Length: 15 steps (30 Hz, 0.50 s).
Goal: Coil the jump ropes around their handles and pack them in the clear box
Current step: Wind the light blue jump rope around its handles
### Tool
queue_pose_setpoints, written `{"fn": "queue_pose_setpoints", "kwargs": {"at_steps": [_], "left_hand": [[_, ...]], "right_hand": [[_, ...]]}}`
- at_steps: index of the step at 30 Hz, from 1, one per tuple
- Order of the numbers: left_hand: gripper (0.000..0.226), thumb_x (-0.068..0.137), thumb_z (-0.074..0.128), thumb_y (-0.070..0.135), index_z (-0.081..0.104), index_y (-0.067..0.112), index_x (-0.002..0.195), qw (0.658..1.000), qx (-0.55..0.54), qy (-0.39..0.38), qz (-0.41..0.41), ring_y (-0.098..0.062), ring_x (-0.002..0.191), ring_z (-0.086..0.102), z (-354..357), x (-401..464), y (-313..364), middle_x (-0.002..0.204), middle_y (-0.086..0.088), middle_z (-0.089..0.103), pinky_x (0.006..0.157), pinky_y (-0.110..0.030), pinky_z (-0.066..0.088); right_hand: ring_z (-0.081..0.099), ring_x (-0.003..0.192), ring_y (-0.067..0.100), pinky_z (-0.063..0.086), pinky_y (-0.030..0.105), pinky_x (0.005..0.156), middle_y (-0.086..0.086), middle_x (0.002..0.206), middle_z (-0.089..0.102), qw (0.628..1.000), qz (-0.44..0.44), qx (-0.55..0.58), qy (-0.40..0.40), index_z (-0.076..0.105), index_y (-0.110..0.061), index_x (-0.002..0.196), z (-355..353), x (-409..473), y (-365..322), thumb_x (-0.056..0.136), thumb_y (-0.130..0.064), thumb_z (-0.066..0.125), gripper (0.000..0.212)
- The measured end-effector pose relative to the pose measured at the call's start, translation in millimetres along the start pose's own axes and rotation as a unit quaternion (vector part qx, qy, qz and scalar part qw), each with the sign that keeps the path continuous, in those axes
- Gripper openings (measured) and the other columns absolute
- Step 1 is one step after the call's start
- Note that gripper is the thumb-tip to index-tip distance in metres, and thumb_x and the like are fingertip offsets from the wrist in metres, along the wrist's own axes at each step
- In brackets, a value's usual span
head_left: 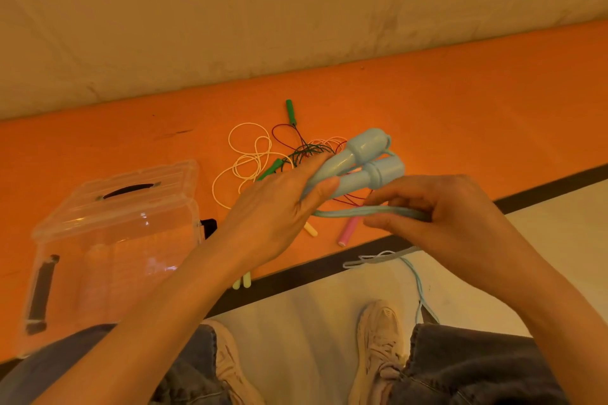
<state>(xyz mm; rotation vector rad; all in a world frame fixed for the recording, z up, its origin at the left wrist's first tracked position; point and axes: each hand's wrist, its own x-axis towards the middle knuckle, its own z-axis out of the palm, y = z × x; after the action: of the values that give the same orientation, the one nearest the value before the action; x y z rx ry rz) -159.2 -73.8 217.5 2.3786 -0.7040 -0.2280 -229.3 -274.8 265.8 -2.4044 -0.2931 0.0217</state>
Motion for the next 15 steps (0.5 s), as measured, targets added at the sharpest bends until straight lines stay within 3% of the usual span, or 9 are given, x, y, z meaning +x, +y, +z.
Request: {"fn": "queue_pose_setpoints", "kwargs": {"at_steps": [2, 4, 9, 15], "left_hand": [[0.053, 0.094, 0.023, 0.065, 0.034, 0.042, 0.14, 0.999, 0.034, 0.012, 0.0, -0.017, 0.088, 0.058, -3.7, -0.9, -2.2, 0.105, 0.006, 0.064, 0.074, -0.042, 0.048], [0.047, 0.097, 0.029, 0.055, 0.034, 0.04, 0.142, 0.997, 0.076, 0.016, -0.009, -0.018, 0.091, 0.058, -6.0, -1.7, -2.6, 0.108, 0.006, 0.063, 0.074, -0.039, 0.047], [0.051, 0.096, 0.014, 0.062, 0.042, 0.043, 0.135, 0.993, 0.116, 0.002, 0.019, -0.023, 0.097, 0.06, 3.4, -8.2, 10.6, 0.104, 0.004, 0.067, 0.074, -0.038, 0.045], [0.061, 0.089, 0.008, 0.054, 0.054, 0.039, 0.126, 0.996, 0.054, -0.059, 0.038, -0.017, 0.085, 0.053, 7.9, -15.8, 29.1, 0.073, 0.012, 0.045, 0.067, -0.033, 0.034]], "right_hand": [[0.056, 0.069, -0.007, 0.043, 0.007, 0.063, -0.023, 0.068, 0.057, 0.997, -0.015, -0.081, 0.004, 0.069, -0.032, 0.094, -6.8, -2.3, 1.1, 0.077, -0.029, 0.074, 0.018], [0.056, 0.068, -0.005, 0.042, 0.007, 0.06, -0.024, 0.072, 0.058, 0.994, -0.038, -0.106, 0.014, 0.069, -0.032, 0.09, -15.6, -5.6, -0.2, 0.078, -0.028, 0.074, 0.013], [0.057, 0.067, 0.002, 0.041, 0.014, 0.058, -0.019, 0.079, 0.063, 0.992, -0.077, -0.049, 0.085, 0.072, -0.026, 0.095, -24.8, -1.7, -1.6, 0.084, -0.039, 0.063, 0.019], [0.061, 0.077, -0.003, 0.042, 0.01, 0.066, -0.016, 0.084, 0.068, 0.991, -0.033, 0.01, 0.128, 0.074, -0.024, 0.087, -16.2, 11.8, 7.1, 0.082, -0.025, 0.069, 0.007]]}}
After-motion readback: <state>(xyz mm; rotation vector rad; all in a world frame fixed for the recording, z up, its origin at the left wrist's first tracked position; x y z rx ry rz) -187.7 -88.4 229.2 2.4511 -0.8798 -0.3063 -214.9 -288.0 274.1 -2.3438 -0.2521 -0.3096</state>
